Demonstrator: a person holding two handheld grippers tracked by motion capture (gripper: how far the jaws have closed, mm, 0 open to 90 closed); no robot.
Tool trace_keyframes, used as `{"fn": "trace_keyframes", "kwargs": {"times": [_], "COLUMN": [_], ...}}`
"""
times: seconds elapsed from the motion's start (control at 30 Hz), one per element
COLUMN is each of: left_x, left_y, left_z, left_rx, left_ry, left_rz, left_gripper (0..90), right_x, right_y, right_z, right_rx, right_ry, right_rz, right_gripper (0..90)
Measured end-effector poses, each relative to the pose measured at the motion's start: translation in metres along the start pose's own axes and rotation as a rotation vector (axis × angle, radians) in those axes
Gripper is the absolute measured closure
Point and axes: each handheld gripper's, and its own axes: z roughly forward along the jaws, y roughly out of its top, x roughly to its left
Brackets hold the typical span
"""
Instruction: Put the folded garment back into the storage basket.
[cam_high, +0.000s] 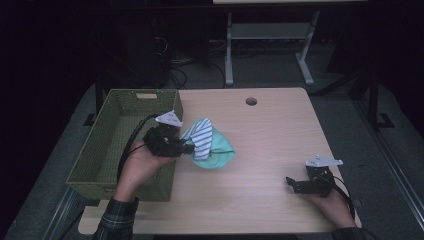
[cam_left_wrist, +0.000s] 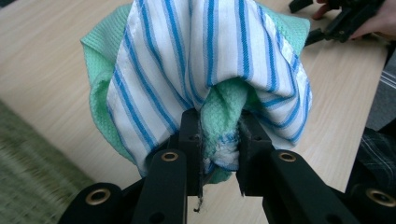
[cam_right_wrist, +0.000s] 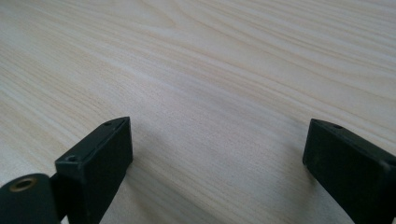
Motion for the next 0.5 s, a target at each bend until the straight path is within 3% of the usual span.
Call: {"fn": "trace_keyframes", "kwargs": {"times": [0.5], "left_x": [0.029], "left_y": [-0.020], "left_z": [-0.036], "left_rx": [-0.030], "left_ry": [0.081], "left_rz": [-0.082], "left_gripper": [74.6], "right_x": [0.000], "right_y": [0.000], "right_z": [0.000], "right_rx": [0.000], "right_ry": [0.000], "right_rz": [0.000], "right_gripper": [7.6]}}
